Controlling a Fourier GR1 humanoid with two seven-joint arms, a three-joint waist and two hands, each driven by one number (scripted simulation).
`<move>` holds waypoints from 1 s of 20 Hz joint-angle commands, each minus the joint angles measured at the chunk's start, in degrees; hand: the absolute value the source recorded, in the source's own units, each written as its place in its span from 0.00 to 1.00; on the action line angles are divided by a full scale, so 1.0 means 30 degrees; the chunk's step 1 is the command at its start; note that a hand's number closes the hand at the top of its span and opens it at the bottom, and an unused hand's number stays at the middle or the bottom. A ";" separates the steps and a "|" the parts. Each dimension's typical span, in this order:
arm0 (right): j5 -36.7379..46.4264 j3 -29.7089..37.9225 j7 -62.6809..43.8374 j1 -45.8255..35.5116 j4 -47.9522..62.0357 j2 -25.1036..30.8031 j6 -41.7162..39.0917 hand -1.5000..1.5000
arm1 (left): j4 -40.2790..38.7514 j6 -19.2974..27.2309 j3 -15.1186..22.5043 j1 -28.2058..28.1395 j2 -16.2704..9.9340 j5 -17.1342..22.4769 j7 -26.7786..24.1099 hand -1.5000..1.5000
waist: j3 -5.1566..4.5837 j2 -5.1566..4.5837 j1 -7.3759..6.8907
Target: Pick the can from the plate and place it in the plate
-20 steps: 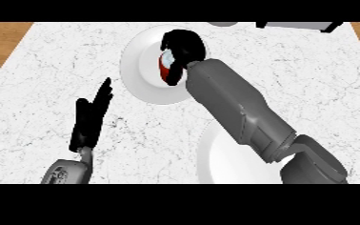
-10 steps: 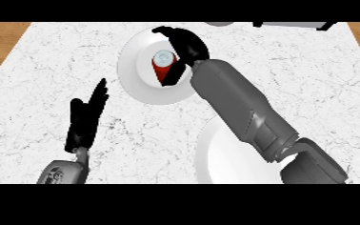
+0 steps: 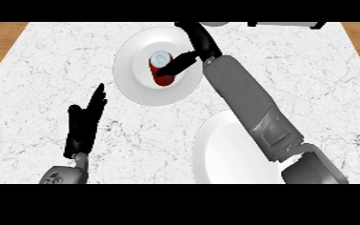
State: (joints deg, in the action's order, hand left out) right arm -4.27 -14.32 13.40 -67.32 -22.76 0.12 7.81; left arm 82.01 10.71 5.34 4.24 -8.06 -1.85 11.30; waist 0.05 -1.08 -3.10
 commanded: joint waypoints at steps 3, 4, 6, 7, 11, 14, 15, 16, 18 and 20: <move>-0.0523 0.1303 0.2909 0.0123 0.2140 -0.0037 -0.1798 0.00 | 0.1020 -0.0422 -0.0381 -0.0655 -0.0523 0.0237 0.0506 0.50 | -0.0009 0.0100 0.0181; -0.0683 0.1717 0.3163 -0.0429 0.2560 0.0242 -0.2021 0.00 | 0.0985 -0.1254 -0.0856 -0.0290 -0.1229 0.0793 0.0759 0.50 | -0.0007 0.0002 -0.0014; -0.1197 0.1489 0.3017 -0.1025 0.2594 -0.0035 -0.2052 0.00 | -0.0257 -0.0767 -0.0466 0.0211 -0.0332 0.0318 -0.0302 0.50 | -0.0019 -0.0018 -0.0090; -0.0649 0.1634 0.4326 -0.0372 0.3219 -0.0036 -0.2321 0.00 | -0.0152 -0.0760 -0.0540 -0.0479 -0.0388 0.0342 -0.0512 0.50 | -0.0016 -0.0022 0.0019; -0.0995 0.0957 0.4268 -0.0862 0.3236 -0.0038 -0.2160 0.00 | 0.0754 -0.0348 -0.0301 -0.0419 -0.0017 0.0093 0.0262 0.50 | -0.0012 0.0056 -0.0096; -0.1362 0.0076 0.4700 -0.0019 0.3146 -0.0038 -0.1161 0.00 | 0.0973 -0.0769 -0.0187 -0.0120 -0.0307 0.0035 0.0895 0.50 | -0.0010 0.0047 -0.0362; -0.1121 0.0488 0.4880 -0.0085 0.3684 -0.0038 -0.1052 0.00 | 0.0520 0.0177 0.0100 0.0293 0.0395 -0.0608 0.0892 0.50 | -0.0010 0.0048 -0.0053; -0.0785 0.0952 0.5210 -0.0581 0.4660 -0.0038 -0.1295 0.00 | 0.1241 -0.0490 -0.0093 -0.0122 -0.0277 -0.0250 0.1152 0.50 | -0.0003 -0.0058 -0.0204; -0.1066 -0.0077 0.4367 -0.0027 0.3991 -0.0038 -0.0352 0.00 | -0.0288 -0.0480 -0.0371 -0.0287 0.0106 -0.0117 -0.0295 0.50 | -0.0022 -0.0015 -0.0387; -0.1073 -0.0434 0.3961 -0.0073 0.3653 -0.0039 0.0304 0.00 | 0.1205 -0.0279 0.0180 -0.0428 0.0156 -0.0565 0.0362 0.50 | -0.0012 0.0067 -0.0353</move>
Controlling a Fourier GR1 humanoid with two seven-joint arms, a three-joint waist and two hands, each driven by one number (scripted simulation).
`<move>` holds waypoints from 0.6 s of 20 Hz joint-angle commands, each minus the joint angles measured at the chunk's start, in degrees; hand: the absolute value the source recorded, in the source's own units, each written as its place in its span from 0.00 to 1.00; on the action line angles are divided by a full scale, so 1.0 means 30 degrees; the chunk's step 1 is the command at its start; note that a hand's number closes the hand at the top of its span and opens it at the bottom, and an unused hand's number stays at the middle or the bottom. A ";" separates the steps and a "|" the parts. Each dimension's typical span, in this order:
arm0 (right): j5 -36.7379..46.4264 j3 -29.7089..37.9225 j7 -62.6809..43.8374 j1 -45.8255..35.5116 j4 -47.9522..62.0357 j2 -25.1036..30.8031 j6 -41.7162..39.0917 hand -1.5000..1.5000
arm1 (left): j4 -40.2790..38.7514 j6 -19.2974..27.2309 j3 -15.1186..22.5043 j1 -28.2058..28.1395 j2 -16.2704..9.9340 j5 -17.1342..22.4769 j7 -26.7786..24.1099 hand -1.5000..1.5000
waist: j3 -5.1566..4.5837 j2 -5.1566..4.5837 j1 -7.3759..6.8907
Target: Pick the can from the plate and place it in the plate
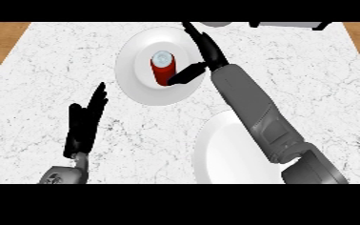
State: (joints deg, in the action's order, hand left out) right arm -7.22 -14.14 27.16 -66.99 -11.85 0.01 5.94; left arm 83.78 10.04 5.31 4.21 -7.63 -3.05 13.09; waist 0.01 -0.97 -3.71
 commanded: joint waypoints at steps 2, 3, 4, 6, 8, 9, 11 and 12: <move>0.0302 -0.0150 -0.0015 -0.0531 0.1092 -0.0004 0.0791 0.00 | 0.0207 -0.0269 -0.0417 -0.0042 -0.0386 0.0121 0.0071 0.50 | 0.0001 -0.0077 -0.0019; -0.0148 -0.0692 -0.0227 0.0516 0.0073 -0.0004 0.1042 0.00 | -0.0599 -0.0448 -0.0563 0.0356 -0.0275 0.0247 -0.0206 0.50 | -0.0005 -0.0001 0.0007; 0.0143 -0.0447 0.0657 0.0415 0.0794 -0.0004 0.1373 0.00 | -0.0214 -0.0304 -0.0254 0.0554 -0.0026 0.0123 0.0255 0.50 | 0.0003 -0.0078 -0.0015; 0.0055 -0.0772 -0.0264 0.0116 0.0699 -0.0004 0.1062 0.00 | 0.0233 -0.0135 0.0050 0.0337 0.0163 -0.0146 0.0387 0.50 | 0.0004 -0.0038 -0.0093; 0.0226 -0.0549 0.0260 -0.0062 0.1095 -0.0004 0.1720 0.00 | -0.0666 0.0088 -0.0306 0.0828 0.0239 -0.0195 0.0216 0.50 | 0.0000 -0.0086 0.0071; 0.0318 -0.0370 0.0026 -0.0238 0.1463 -0.0004 0.1451 0.00 | -0.0416 -0.0453 -0.0659 -0.0174 -0.0085 0.0344 -0.0700 0.50 | -0.0004 -0.0037 0.0166; 0.0412 -0.0412 0.0307 0.0107 0.1609 -0.0004 0.1767 0.00 | 0.0913 -0.0331 -0.0265 -0.0065 -0.0192 0.0027 0.0865 0.50 | 0.0011 -0.0002 0.0119; 0.0324 -0.0086 -0.0328 -0.0821 0.1888 0.0297 0.1113 0.00 | -0.0798 -0.0553 -0.0775 0.0030 -0.0286 0.0210 -0.0351 0.50 | -0.0001 -0.0058 0.0237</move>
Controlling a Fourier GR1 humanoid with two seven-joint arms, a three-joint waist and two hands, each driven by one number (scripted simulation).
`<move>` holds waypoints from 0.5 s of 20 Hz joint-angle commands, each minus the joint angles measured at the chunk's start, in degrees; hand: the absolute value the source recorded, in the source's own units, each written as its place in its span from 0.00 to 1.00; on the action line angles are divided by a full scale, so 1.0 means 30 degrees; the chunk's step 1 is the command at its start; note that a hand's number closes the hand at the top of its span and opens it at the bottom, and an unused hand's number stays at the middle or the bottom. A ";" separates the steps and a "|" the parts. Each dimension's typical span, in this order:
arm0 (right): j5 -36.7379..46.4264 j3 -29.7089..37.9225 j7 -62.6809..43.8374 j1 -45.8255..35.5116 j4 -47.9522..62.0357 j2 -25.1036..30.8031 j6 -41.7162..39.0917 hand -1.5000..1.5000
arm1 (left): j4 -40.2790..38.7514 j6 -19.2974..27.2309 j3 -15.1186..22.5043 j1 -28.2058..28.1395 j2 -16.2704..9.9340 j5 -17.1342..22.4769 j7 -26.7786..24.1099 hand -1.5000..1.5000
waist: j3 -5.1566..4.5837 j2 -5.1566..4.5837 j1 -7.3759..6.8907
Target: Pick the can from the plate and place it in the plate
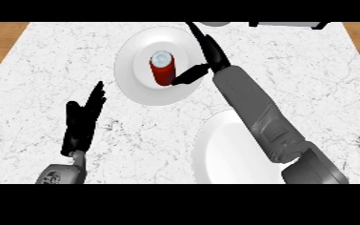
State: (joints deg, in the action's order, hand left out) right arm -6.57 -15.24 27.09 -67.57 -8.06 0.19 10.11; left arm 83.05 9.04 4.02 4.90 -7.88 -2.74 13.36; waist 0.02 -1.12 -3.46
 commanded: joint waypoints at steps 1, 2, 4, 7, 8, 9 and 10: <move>0.0268 0.0210 0.0162 -0.0350 0.0805 0.0337 -0.0231 0.00 | -0.0317 0.0385 0.0112 0.0588 0.0411 -0.0364 -0.0190 0.50 | 0.0001 -0.0039 0.0158; 0.0411 0.0002 0.0828 0.0638 0.0777 -0.0057 0.0613 0.00 | -0.0038 0.0163 0.0140 0.0344 0.0190 -0.0331 0.0182 0.50 | 0.0005 -0.0027 0.0068; 0.0474 0.0242 0.0661 0.0240 0.0942 0.0812 -0.0420 0.00 | 0.0391 -0.0244 -0.0435 -0.0462 -0.0308 0.0163 0.0009 0.50 | 0.0004 0.0041 0.0201; 0.0663 0.0270 0.0431 -0.0221 0.1349 0.1123 -0.0453 0.00 | -0.0799 -0.0056 -0.0185 0.0555 0.0290 -0.0090 -0.0313 0.50 | 0.0000 -0.0103 0.0126; 0.0535 0.0498 0.1000 0.0266 0.1104 0.0847 0.0570 0.00 | -0.0317 -0.0311 -0.0095 -0.1111 0.0126 -0.0064 -0.1361 0.50 | 0.0000 -0.0003 0.0143; 0.0640 0.0483 0.1388 0.0596 0.1215 0.0630 0.0974 0.00 | -0.0293 0.0153 -0.0052 -0.0072 0.0326 -0.0360 -0.0567 0.50 | 0.0007 -0.0027 0.0177; 0.0779 0.0419 0.1340 0.0626 0.1275 0.1056 0.0214 0.00 | -0.0545 0.0096 -0.0150 -0.0157 0.0405 -0.0222 -0.0591 0.50 | 0.0005 -0.0004 0.0239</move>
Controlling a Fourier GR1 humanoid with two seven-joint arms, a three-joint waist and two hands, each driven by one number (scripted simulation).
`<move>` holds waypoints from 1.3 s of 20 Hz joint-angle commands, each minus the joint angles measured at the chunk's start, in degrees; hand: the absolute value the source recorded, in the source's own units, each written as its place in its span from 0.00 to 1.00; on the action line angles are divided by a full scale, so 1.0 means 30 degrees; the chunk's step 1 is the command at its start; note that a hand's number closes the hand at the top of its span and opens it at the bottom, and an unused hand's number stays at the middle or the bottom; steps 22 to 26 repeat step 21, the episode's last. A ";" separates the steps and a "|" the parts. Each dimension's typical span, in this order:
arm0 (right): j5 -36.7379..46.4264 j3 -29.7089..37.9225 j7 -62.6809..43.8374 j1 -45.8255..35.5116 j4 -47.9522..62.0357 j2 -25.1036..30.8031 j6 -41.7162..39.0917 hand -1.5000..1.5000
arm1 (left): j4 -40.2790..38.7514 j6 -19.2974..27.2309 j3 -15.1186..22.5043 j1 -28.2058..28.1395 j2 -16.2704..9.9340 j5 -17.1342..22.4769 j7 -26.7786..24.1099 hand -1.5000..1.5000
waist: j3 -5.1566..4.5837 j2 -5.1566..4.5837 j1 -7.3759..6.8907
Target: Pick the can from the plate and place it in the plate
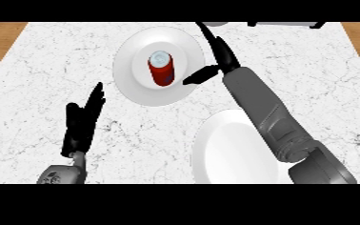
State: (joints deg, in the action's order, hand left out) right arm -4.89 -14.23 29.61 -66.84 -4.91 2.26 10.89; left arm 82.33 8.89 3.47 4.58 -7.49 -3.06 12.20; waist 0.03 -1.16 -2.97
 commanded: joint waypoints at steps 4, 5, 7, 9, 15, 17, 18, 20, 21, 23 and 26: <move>-0.0155 0.0695 0.0681 0.0600 0.0207 0.1141 -0.0255 0.00 | 0.0315 0.0186 -0.0002 -0.0927 0.0249 -0.0121 -0.0421 0.50 | 0.0007 0.0046 0.0042; -0.0238 0.0834 0.1505 0.0879 0.0166 0.1279 -0.0134 0.00 | -0.0308 0.0017 0.0019 -0.0162 0.0394 -0.0041 -0.0570 0.50 | 0.0011 -0.0058 -0.0022; -0.0013 0.0753 0.1581 0.1188 0.0259 0.1445 -0.0393 0.00 | -0.0526 0.0284 -0.0014 0.0646 0.0371 -0.0379 0.0095 0.50 | 0.0010 -0.0007 0.0156; -0.0169 0.1039 0.1516 0.1128 0.0383 0.2147 -0.0496 0.00 | 0.0241 0.0442 0.0218 -0.0174 0.0519 -0.0492 -0.0034 0.50 | 0.0017 -0.0009 0.0011; -0.0210 0.1409 0.0696 0.0481 0.0426 0.2302 0.0730 0.00 | -0.0015 -0.0465 -0.0453 0.0204 -0.0214 0.0063 -0.0094 0.50 | 0.0009 0.0003 0.0006; -0.0250 0.1515 0.1112 0.0780 0.0689 0.2759 0.0446 0.00 | 0.0652 -0.0040 -0.0013 0.0381 0.0184 -0.0244 0.0782 0.50 | 0.0030 -0.0109 -0.0272; -0.0149 0.1465 0.0505 0.0427 0.0656 0.3011 -0.0047 0.00 | -0.0517 0.0234 -0.0283 0.0992 0.0361 -0.0367 0.0417 0.50 | 0.0015 -0.0060 -0.0015; 0.0222 0.1200 0.1184 0.1219 0.0747 0.2421 0.0983 0.00 | -0.0739 -0.0353 -0.0609 0.0572 -0.0025 0.0007 -0.0398 0.50 | 0.0012 -0.0072 -0.0056; 0.0121 0.1344 0.0248 0.0558 0.0872 0.2412 0.1197 0.00 | 0.0396 0.0083 0.0288 -0.0537 0.0328 -0.0712 -0.0367 0.50 | 0.0019 -0.0045 -0.0233; 0.0121 0.1344 0.0248 0.0558 0.0872 0.2412 0.1197 0.00 | 0.0396 0.0083 0.0288 -0.0537 0.0328 -0.0712 -0.0367 0.50 | 0.0019 -0.0045 -0.0233; 0.0121 0.1344 0.0248 0.0558 0.0872 0.2412 0.1197 0.00 | 0.0396 0.0083 0.0288 -0.0537 0.0328 -0.0712 -0.0367 0.50 | 0.0019 -0.0045 -0.0233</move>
